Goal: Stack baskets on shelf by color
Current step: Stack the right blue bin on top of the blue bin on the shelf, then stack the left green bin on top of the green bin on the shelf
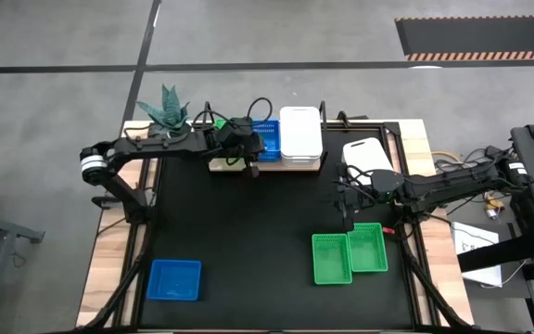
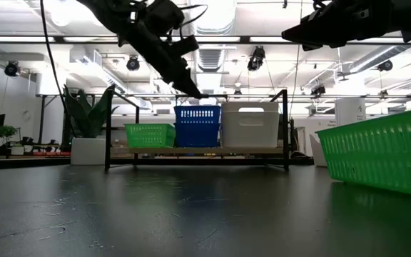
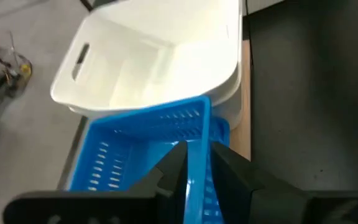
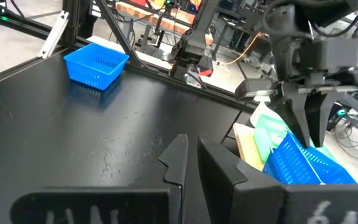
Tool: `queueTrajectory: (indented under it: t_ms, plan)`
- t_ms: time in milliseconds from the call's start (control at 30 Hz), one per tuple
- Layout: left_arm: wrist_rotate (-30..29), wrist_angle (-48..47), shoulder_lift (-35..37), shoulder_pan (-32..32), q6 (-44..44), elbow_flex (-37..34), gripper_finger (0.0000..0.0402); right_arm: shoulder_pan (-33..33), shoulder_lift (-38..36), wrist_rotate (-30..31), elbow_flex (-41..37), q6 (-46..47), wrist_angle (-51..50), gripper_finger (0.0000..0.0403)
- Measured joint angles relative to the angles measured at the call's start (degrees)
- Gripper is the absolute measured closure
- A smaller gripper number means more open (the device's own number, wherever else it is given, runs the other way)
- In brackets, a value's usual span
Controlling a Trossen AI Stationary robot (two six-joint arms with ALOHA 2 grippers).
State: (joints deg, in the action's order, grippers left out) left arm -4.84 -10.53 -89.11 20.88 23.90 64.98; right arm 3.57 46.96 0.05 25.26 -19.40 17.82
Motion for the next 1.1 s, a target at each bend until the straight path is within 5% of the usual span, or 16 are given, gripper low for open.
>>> queueTrajectory:
  t_ms: [167,700,1100]
  plan:
    - [0.0,0.4,0.3,0.4,1.9,-0.2,0.0396,0.0,0.0,0.0,0.0,0.0,0.0,0.0374]
    - [-0.1,3.6,-0.8,0.2,1.7,-2.8,0.0401,0.0,0.0,0.0,0.0,0.1,0.0,0.0374]
    - [0.1,3.7,2.8,-13.2,-7.0,-2.7,0.0401,0.0,0.0,0.0,0.0,0.3,-0.6,0.0374]
